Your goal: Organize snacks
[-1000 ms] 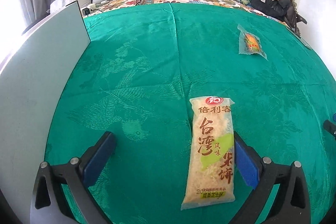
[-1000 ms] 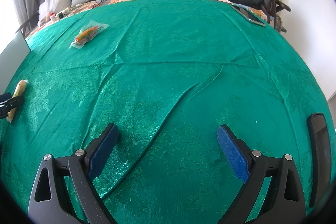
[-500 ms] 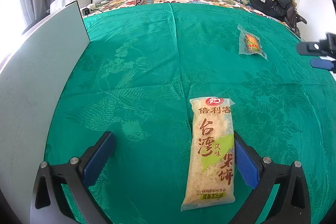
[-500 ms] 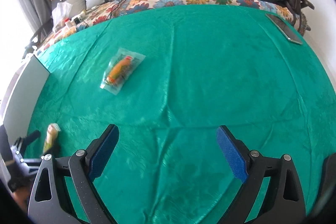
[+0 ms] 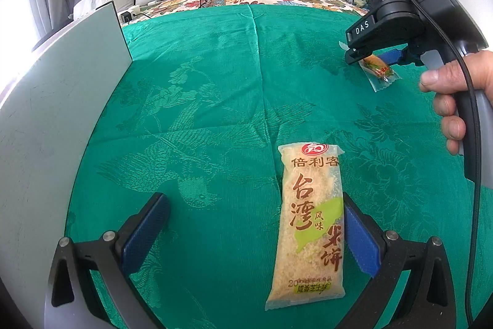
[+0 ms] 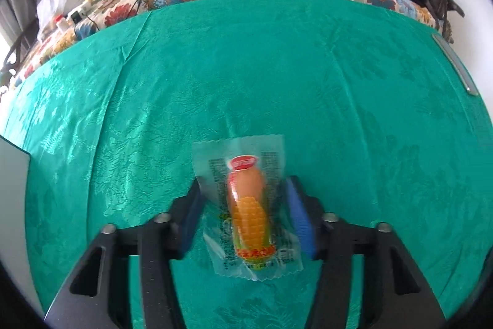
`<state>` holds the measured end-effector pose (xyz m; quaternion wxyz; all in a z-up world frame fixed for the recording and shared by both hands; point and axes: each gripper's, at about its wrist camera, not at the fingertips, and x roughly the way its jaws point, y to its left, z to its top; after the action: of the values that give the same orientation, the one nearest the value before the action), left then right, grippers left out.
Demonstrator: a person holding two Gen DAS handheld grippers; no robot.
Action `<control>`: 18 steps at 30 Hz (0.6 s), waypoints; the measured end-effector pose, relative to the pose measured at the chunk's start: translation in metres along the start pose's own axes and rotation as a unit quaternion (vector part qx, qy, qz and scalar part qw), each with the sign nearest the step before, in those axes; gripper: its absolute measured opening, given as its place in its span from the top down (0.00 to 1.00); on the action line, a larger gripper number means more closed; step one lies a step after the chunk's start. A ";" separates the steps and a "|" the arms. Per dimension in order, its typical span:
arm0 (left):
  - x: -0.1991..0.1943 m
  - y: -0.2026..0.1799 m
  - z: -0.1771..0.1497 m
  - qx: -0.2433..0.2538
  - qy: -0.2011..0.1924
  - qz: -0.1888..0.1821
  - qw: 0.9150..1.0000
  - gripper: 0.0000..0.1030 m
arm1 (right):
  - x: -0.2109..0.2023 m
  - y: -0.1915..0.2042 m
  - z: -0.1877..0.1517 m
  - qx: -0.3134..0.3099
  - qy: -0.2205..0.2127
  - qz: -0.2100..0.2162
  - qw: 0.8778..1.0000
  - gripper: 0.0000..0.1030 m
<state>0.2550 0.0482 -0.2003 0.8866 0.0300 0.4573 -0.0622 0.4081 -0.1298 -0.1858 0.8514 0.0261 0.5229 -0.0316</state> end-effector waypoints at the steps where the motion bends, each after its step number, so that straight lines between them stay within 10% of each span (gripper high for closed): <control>1: 0.000 0.000 0.000 0.000 0.000 0.000 1.000 0.00 | -0.003 -0.003 -0.002 -0.015 -0.002 0.003 1.000 0.57; 11: 0.002 0.000 0.001 0.000 0.000 0.000 1.000 0.00 | -0.057 -0.058 -0.104 -0.097 -0.012 0.044 0.994 0.57; 18: 0.002 0.001 0.000 -0.001 0.000 0.000 1.000 0.00 | -0.099 -0.082 -0.198 -0.109 -0.095 0.033 0.989 0.52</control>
<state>0.2565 0.0485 -0.2016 0.8867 0.0293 0.4571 -0.0622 0.1805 -0.1936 -0.1877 0.8956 -0.0526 0.4388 0.0515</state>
